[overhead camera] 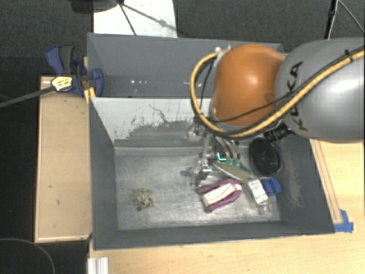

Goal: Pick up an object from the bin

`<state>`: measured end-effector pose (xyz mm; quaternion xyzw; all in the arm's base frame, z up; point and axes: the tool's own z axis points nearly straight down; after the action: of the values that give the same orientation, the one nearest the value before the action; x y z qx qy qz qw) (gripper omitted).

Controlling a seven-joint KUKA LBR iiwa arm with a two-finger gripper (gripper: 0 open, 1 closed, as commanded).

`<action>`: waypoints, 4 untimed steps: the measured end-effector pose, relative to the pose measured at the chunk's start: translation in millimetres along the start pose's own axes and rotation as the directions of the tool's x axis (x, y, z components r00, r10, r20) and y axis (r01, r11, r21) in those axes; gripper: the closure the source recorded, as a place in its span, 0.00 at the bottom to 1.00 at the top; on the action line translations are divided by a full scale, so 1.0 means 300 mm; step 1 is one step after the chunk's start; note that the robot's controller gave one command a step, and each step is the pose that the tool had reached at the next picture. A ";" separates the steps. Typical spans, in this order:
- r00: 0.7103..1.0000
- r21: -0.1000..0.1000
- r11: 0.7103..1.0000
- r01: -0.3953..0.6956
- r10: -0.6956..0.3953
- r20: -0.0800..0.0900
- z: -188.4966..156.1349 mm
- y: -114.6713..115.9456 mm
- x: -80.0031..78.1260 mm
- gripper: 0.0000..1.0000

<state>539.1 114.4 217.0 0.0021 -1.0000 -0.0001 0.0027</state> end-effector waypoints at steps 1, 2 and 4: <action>0.998 0.001 0.998 -0.065 0.065 -0.001 0.427 -0.183 0.018 0.00; 0.998 -0.002 0.998 -0.066 0.066 0.007 0.412 -0.176 0.010 1.00; 0.937 -0.004 0.937 -0.348 0.348 0.006 0.462 -0.373 0.076 0.00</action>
Offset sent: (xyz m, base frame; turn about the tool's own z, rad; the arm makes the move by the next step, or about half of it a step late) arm -0.0041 -0.0529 -0.1239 0.0597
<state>515.9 2.6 78.6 -0.1748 -0.9846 -0.0010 -0.0006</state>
